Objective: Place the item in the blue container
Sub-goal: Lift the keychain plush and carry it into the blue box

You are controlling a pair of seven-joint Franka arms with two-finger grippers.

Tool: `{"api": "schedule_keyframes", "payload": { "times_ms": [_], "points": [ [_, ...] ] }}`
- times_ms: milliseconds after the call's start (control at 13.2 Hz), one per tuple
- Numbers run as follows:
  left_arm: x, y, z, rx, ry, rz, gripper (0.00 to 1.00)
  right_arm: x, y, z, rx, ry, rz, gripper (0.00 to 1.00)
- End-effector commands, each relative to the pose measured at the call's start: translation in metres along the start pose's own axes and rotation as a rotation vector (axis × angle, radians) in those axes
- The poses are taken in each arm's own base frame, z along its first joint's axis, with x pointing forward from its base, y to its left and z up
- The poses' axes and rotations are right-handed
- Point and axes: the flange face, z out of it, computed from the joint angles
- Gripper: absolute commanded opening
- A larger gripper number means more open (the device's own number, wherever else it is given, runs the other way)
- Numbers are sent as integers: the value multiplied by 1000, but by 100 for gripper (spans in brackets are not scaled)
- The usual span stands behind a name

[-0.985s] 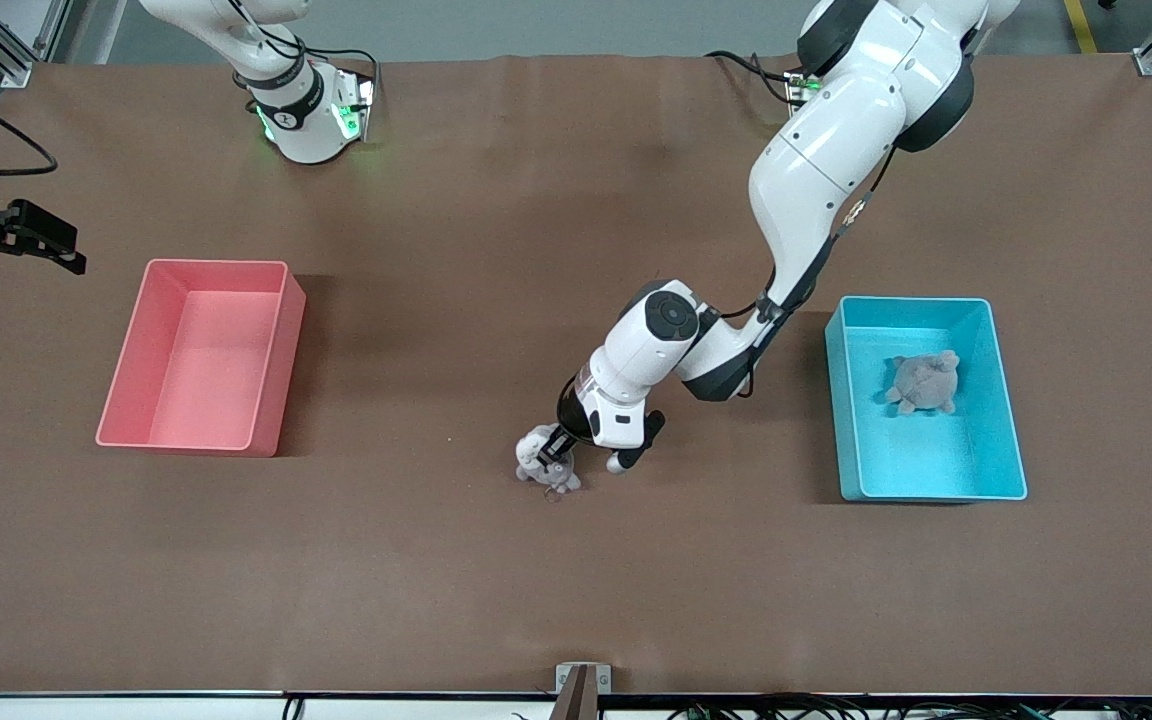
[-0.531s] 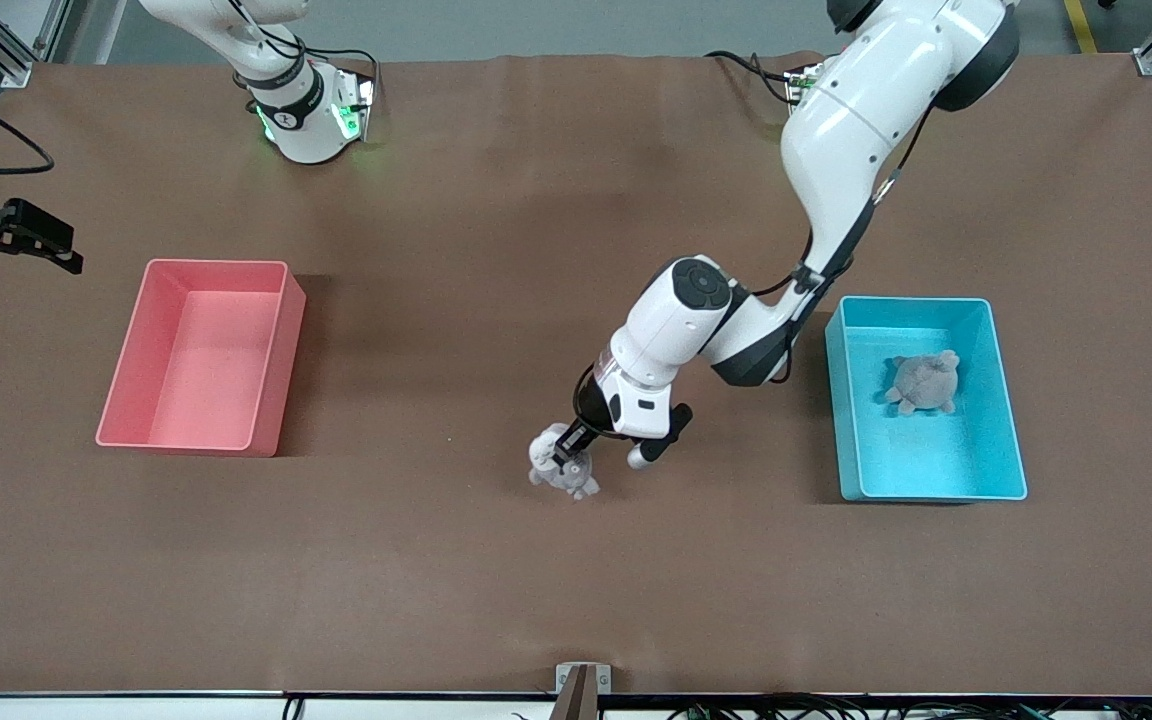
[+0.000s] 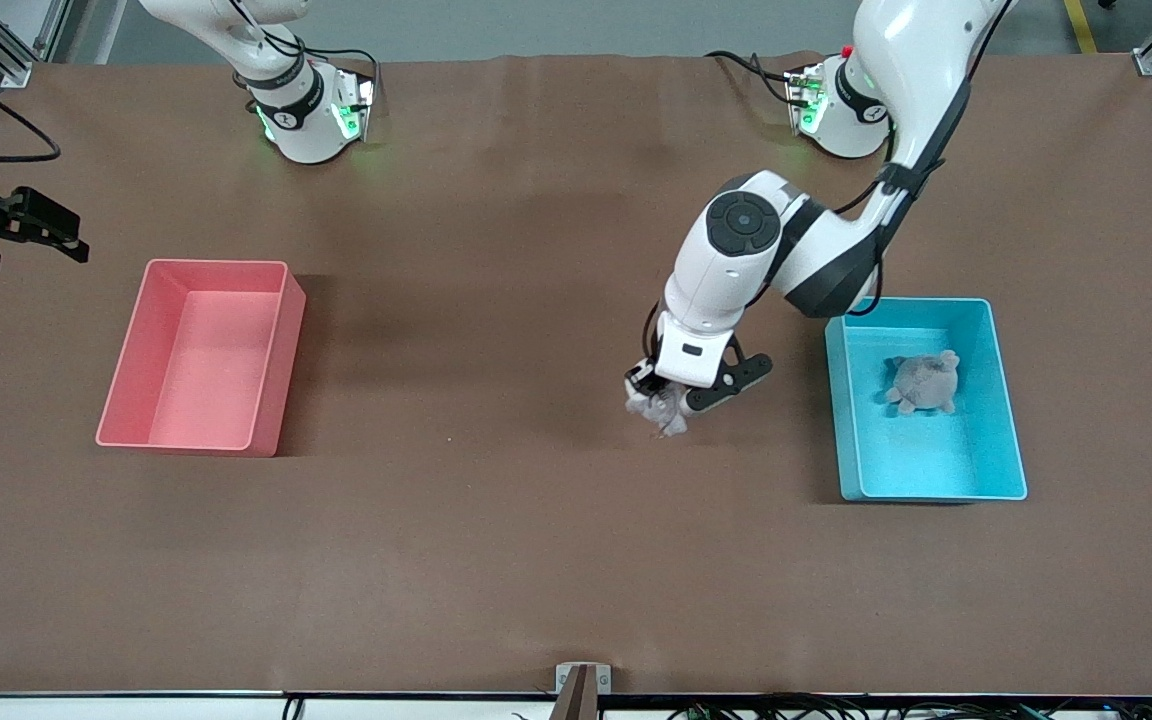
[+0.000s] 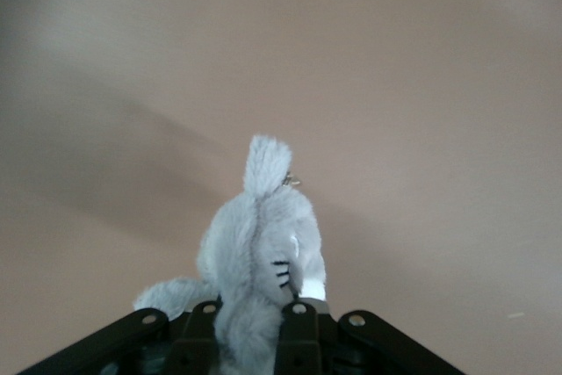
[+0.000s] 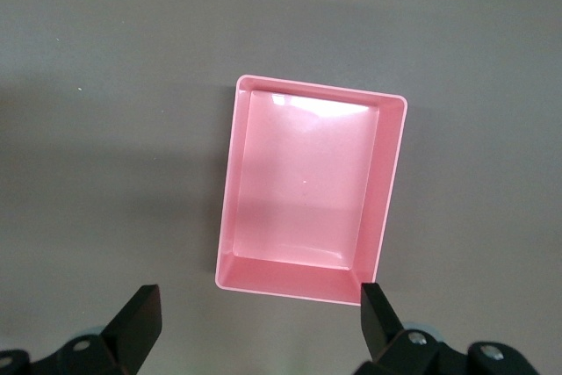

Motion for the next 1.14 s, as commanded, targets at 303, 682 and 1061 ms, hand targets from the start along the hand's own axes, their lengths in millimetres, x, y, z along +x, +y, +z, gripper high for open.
{"api": "schedule_keyframes", "payload": {
  "times_ms": [303,682,1061],
  "points": [
    [73,-119,-78,224,-154,387,1,-11,2,0,-2,6,57,100],
    [146,-228,-57,224,-247,560,2,-10,0,2,21,7,53,100],
    [166,-281,5,176,-232,571,4,-10,-1,1,19,13,44,100]
  ]
}}
